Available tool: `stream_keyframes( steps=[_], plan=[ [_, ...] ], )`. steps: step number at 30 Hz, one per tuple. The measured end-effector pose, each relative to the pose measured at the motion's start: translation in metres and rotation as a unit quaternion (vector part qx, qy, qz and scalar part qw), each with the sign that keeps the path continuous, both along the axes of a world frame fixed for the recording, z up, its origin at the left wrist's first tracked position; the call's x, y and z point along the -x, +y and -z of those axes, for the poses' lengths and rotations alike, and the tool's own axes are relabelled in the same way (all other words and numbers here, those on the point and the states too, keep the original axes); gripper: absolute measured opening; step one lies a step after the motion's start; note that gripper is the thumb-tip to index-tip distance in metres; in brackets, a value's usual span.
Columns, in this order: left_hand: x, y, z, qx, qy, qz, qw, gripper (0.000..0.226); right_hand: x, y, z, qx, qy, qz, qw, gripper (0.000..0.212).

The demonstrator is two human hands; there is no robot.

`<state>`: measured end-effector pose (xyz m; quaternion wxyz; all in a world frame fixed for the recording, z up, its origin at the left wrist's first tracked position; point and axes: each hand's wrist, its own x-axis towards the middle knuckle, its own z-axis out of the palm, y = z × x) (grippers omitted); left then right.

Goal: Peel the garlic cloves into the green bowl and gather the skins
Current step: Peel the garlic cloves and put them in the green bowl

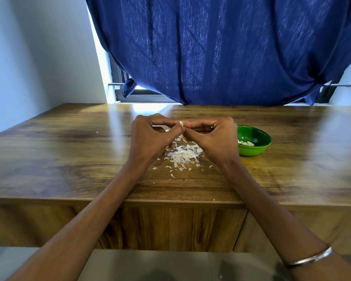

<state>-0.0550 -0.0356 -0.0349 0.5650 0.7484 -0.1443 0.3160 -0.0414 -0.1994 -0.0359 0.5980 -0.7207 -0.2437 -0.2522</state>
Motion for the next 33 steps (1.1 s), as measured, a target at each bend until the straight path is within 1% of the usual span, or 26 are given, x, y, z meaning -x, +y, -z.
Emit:
stream_keyframes(
  steps=[7,14,19,28,33],
  plan=[
    [-0.001,-0.001,-0.002,0.019,0.016,-0.004,1.0,0.005,0.002,0.001,-0.002,-0.014,0.007,-0.014,1.0,0.019],
    [-0.004,0.0,-0.002,0.02,0.015,-0.004,1.0,0.004,0.003,0.002,-0.002,-0.048,0.053,-0.05,0.996,0.018],
    [-0.003,0.001,-0.002,0.015,0.015,-0.008,1.0,0.005,0.005,0.002,-0.004,-0.051,0.069,-0.056,0.995,0.017],
    [-0.003,0.003,-0.001,0.011,0.021,-0.02,1.0,0.007,0.009,0.0,-0.009,-0.076,0.141,-0.082,0.984,0.017],
    [-0.002,0.002,-0.001,0.016,0.02,-0.019,0.999,0.009,0.01,0.0,-0.012,-0.096,0.191,-0.102,0.972,0.013]
  ],
)
